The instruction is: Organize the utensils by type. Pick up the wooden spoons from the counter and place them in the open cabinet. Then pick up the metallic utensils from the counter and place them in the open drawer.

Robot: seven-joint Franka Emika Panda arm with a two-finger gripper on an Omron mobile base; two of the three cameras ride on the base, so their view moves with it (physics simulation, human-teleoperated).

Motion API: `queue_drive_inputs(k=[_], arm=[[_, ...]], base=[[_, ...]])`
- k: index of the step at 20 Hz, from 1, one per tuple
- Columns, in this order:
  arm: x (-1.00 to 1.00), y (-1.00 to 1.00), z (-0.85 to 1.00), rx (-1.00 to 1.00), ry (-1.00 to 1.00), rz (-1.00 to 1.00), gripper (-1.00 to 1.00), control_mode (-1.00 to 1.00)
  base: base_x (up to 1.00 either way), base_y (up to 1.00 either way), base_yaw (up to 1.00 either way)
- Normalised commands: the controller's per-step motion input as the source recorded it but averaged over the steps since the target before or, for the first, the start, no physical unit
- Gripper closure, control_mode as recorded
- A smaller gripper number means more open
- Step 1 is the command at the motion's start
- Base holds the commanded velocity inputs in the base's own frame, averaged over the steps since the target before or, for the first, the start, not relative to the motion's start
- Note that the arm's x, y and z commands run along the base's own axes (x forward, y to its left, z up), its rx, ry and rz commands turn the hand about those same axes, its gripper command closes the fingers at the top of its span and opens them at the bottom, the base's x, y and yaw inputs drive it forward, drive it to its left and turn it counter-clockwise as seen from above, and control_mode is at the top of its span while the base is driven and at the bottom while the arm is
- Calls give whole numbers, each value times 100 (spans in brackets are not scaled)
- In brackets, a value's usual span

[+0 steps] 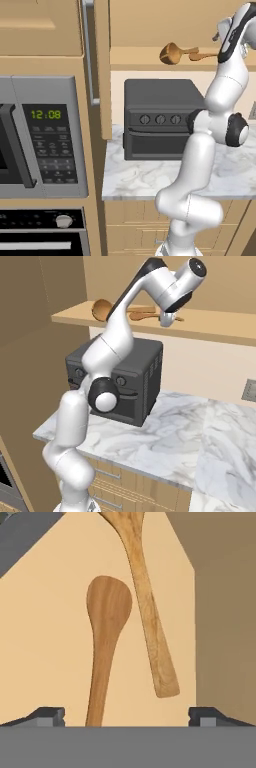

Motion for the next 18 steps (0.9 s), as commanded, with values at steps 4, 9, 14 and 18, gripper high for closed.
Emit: queue_drive_inputs(k=[4,9,14,18], arm=[[-18,0,-13,0,2,0,-100,-100],[-39,0,-6,0,0,0,-100,-100],[-78,18,-19,0,-11,-4,-100,-100],[-75,36,-29,0,-21,-12,-100,-100]], base=[[0,0,0],[0,0,0],[0,0,0],[0,0,0]])
